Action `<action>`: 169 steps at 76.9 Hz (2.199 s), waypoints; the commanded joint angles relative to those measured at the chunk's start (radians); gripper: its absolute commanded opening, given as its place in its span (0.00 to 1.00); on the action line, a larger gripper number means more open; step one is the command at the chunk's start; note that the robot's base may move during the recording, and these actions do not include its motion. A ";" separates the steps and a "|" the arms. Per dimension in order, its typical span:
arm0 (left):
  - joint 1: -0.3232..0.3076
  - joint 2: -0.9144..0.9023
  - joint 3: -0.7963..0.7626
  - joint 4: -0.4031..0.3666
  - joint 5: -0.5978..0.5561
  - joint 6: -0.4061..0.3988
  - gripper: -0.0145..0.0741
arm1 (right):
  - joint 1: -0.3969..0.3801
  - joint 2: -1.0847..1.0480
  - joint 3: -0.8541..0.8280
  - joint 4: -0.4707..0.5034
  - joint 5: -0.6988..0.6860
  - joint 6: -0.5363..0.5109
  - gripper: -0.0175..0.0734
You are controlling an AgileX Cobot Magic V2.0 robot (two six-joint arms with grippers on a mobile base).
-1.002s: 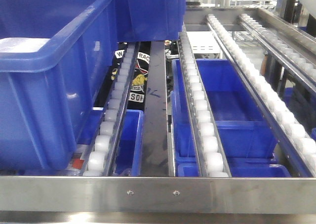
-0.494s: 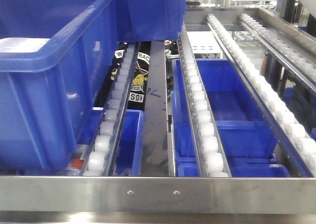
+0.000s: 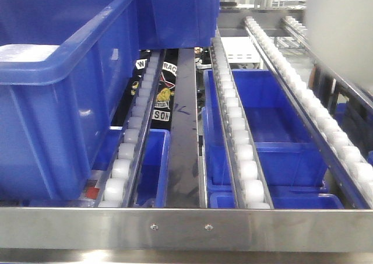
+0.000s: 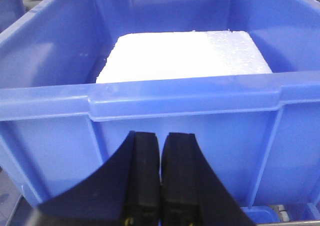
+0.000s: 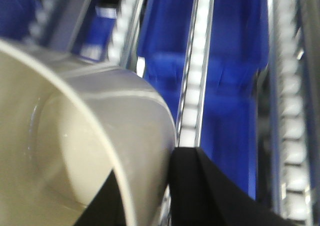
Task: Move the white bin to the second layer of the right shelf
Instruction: 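Lower the white bin onto the roller shelf beside the blue crates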
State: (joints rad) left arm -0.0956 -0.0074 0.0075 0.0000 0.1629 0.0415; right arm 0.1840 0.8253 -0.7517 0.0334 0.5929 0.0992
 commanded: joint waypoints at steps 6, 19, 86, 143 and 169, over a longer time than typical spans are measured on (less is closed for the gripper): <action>-0.006 -0.014 0.037 0.000 -0.085 -0.003 0.26 | 0.003 0.091 -0.031 0.001 -0.102 -0.004 0.25; -0.006 -0.014 0.037 0.000 -0.085 -0.003 0.26 | 0.003 0.161 -0.031 0.001 -0.126 -0.004 0.25; -0.006 -0.014 0.037 0.000 -0.085 -0.003 0.26 | 0.003 0.419 -0.031 0.001 -0.169 -0.004 0.25; -0.006 -0.014 0.037 0.000 -0.085 -0.003 0.26 | 0.003 0.527 -0.031 0.003 -0.147 -0.004 0.27; -0.006 -0.014 0.037 0.000 -0.085 -0.003 0.26 | 0.003 0.524 -0.031 0.025 -0.196 -0.004 0.72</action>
State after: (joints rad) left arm -0.0956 -0.0074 0.0075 0.0000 0.1629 0.0415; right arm 0.1863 1.3751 -0.7515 0.0491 0.4596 0.1009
